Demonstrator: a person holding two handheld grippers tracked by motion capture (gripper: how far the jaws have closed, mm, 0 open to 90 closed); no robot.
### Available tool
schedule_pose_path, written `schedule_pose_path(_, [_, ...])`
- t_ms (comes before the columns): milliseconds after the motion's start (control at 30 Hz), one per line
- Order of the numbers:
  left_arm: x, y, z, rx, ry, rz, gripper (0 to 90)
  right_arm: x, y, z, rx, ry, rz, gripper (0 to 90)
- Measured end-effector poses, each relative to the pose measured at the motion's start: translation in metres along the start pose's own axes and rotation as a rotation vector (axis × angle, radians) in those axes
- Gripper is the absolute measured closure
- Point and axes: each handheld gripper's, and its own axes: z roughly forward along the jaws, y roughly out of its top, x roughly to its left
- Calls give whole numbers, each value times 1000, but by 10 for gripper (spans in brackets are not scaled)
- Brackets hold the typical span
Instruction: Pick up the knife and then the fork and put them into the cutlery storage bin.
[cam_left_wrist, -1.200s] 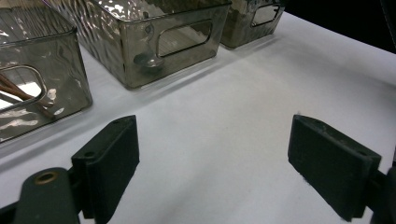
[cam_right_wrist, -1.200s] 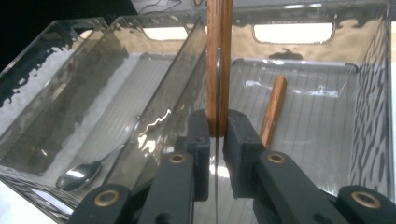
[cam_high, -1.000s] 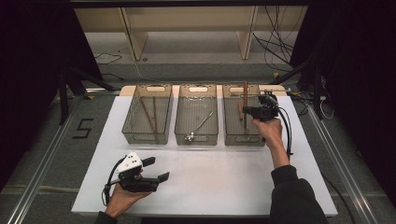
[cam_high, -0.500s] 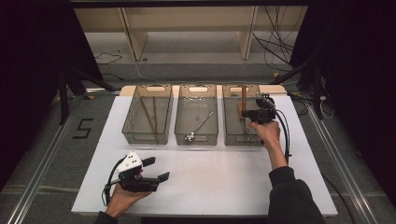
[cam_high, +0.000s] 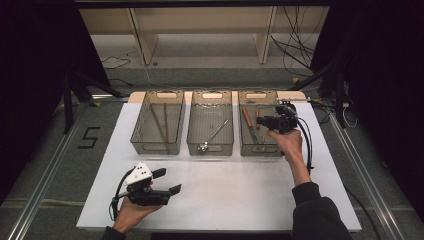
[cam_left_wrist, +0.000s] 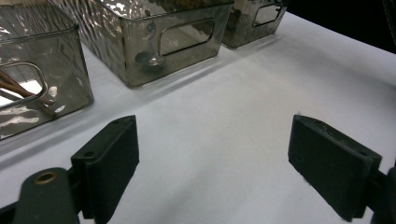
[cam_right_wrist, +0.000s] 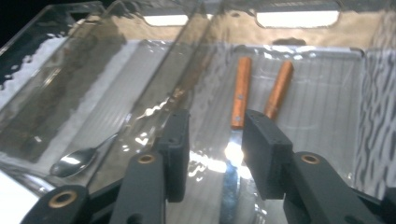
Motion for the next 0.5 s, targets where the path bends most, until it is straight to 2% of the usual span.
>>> schedule_pose_path(233, [1, 0, -2, -12, -3, -9, 162, 13, -7, -12, -29, 60, -54, 504])
schedule_pose_path(500, [1, 0, -2, -13, -4, -12, 162, 28, -25, -29, -71, 142, -101, 397])
